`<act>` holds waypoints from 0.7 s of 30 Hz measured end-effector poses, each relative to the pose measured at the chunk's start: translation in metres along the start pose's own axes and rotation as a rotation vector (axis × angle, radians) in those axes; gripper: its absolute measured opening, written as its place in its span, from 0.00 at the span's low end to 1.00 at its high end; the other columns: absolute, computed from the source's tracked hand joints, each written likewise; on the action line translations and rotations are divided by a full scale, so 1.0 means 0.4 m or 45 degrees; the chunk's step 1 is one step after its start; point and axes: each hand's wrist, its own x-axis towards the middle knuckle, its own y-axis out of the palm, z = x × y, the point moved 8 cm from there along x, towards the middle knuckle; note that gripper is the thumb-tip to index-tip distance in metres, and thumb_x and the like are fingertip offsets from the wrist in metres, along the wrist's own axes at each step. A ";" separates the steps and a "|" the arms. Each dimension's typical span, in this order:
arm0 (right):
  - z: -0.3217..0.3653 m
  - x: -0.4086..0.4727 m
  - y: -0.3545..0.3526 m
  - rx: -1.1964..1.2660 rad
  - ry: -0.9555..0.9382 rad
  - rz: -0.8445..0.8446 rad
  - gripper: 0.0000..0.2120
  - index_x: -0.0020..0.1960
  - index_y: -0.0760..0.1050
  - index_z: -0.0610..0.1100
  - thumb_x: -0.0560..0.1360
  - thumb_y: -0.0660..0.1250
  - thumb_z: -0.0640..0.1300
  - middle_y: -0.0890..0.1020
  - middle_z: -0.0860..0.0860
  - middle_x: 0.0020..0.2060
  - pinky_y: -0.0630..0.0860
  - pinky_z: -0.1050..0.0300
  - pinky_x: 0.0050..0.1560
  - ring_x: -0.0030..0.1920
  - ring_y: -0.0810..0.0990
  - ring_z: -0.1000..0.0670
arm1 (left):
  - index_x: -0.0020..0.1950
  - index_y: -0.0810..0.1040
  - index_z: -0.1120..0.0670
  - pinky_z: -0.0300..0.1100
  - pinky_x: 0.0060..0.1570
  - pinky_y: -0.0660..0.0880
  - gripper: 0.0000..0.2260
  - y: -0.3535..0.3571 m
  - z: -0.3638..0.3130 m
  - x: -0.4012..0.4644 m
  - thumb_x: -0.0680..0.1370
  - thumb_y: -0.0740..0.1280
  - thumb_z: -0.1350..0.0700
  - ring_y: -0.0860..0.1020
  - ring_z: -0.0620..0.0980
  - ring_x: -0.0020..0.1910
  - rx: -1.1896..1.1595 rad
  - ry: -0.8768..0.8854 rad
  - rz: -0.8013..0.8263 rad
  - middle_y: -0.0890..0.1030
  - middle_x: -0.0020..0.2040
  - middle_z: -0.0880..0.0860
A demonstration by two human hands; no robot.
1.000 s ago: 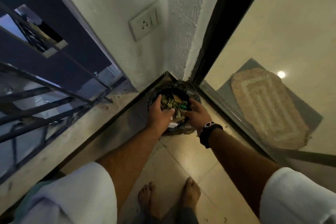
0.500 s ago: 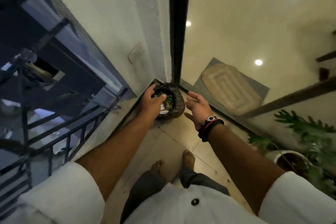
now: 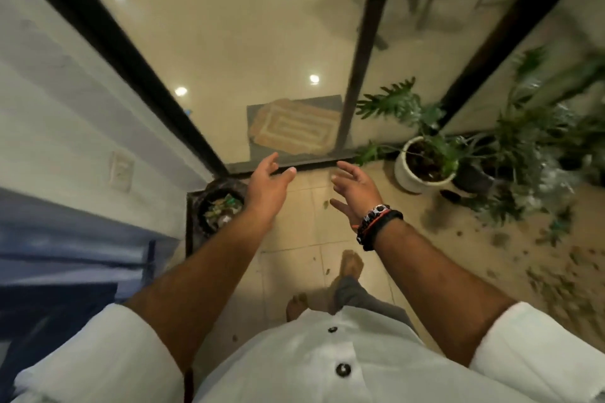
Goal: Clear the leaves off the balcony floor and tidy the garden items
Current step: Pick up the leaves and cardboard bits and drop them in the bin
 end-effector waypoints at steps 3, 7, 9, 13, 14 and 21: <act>-0.016 -0.053 -0.136 0.157 -0.038 -0.148 0.18 0.64 0.74 0.51 0.77 0.64 0.38 0.74 0.50 0.65 0.75 0.44 0.62 0.63 0.73 0.48 | 0.72 0.70 0.45 0.54 0.66 0.73 0.24 0.116 -0.030 -0.043 0.77 0.70 0.51 0.74 0.47 0.63 0.081 0.048 0.170 0.75 0.66 0.48; -0.056 -0.136 -0.345 0.315 -0.065 -0.355 0.17 0.63 0.73 0.51 0.77 0.65 0.38 0.75 0.50 0.63 0.74 0.43 0.62 0.62 0.74 0.48 | 0.71 0.72 0.48 0.53 0.65 0.74 0.22 0.310 -0.048 -0.135 0.78 0.70 0.53 0.75 0.48 0.63 0.187 0.085 0.400 0.76 0.67 0.49; -0.083 -0.182 -0.446 0.381 -0.078 -0.454 0.17 0.63 0.73 0.51 0.77 0.65 0.38 0.75 0.50 0.62 0.74 0.42 0.62 0.60 0.74 0.49 | 0.70 0.73 0.48 0.52 0.62 0.75 0.20 0.408 -0.048 -0.187 0.78 0.69 0.53 0.76 0.48 0.61 0.263 0.109 0.494 0.76 0.66 0.49; -0.148 -0.293 -0.678 0.499 -0.086 -0.651 0.17 0.63 0.74 0.51 0.77 0.65 0.38 0.75 0.50 0.62 0.75 0.44 0.61 0.59 0.74 0.49 | 0.68 0.75 0.51 0.52 0.63 0.75 0.18 0.631 -0.042 -0.322 0.78 0.69 0.55 0.77 0.49 0.60 0.404 0.148 0.666 0.78 0.61 0.50; -0.164 -0.316 -0.722 0.513 -0.087 -0.695 0.18 0.64 0.74 0.51 0.76 0.65 0.38 0.75 0.50 0.62 0.75 0.44 0.61 0.59 0.75 0.49 | 0.67 0.76 0.51 0.52 0.64 0.75 0.17 0.672 -0.038 -0.352 0.78 0.69 0.55 0.77 0.48 0.59 0.416 0.154 0.709 0.79 0.59 0.50; -0.270 -0.499 -1.040 0.670 -0.114 -0.973 0.19 0.66 0.72 0.49 0.77 0.65 0.38 0.74 0.50 0.62 0.76 0.47 0.59 0.56 0.75 0.50 | 0.66 0.77 0.51 0.52 0.62 0.76 0.16 0.983 0.019 -0.587 0.78 0.70 0.55 0.78 0.49 0.56 0.557 0.223 0.979 0.80 0.58 0.50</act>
